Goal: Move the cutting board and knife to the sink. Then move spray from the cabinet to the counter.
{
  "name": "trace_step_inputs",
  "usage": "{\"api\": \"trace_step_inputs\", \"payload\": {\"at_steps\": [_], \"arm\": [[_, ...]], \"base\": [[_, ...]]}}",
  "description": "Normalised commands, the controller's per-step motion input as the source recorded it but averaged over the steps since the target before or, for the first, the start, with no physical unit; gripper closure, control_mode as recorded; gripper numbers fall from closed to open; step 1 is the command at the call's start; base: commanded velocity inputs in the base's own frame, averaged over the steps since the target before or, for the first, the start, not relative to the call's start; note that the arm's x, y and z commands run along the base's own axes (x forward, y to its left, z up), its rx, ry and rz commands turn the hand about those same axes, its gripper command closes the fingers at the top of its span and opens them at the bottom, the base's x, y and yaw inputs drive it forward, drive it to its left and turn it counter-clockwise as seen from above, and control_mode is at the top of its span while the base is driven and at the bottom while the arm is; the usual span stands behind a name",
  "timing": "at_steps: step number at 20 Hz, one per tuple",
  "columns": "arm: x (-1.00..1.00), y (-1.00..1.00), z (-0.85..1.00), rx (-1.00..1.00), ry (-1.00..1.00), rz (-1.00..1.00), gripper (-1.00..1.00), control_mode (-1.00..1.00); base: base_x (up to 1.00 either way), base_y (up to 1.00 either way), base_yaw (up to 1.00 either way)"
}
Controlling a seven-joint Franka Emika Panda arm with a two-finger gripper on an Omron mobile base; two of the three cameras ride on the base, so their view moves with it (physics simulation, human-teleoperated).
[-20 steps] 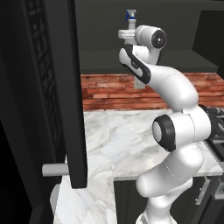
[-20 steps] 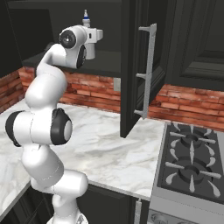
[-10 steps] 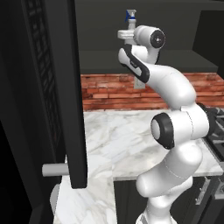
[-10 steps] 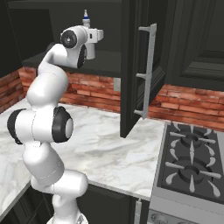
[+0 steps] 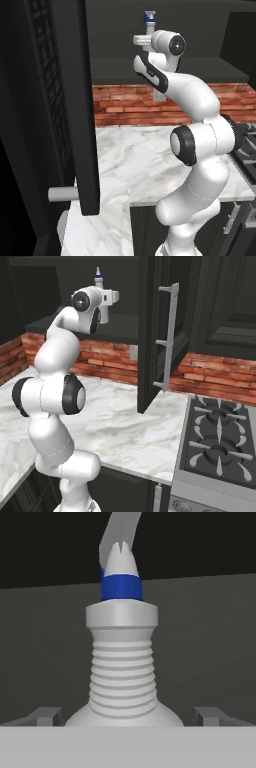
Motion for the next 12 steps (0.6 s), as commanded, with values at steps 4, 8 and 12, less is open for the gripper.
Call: {"api": "trace_step_inputs", "payload": {"at_steps": [4,8,12], "arm": [[0.16,0.00,-0.06,0.00,0.00,0.00,-1.00,-1.00],[0.12,0.00,-0.07,0.00,0.00,0.00,1.00,-1.00],[0.12,0.00,-0.04,0.00,0.00,0.00,1.00,-1.00]], "base": [[0.00,0.00,0.00],[0.00,0.00,0.00],[0.00,0.00,0.00]]}}
